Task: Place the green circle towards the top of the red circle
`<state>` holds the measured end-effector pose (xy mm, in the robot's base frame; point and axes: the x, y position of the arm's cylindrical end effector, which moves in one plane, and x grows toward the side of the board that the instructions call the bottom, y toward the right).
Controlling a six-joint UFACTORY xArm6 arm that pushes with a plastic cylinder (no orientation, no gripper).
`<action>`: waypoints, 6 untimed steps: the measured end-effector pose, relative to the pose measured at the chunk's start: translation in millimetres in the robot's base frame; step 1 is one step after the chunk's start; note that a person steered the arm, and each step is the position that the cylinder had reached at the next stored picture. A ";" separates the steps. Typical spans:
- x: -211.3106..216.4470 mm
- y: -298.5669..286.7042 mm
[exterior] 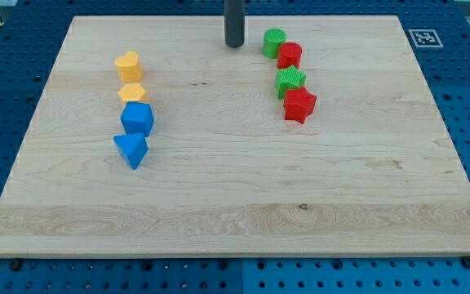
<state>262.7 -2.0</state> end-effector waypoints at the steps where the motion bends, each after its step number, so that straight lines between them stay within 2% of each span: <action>1: 0.0 4.6; 6: 0.0 39.4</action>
<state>262.7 37.4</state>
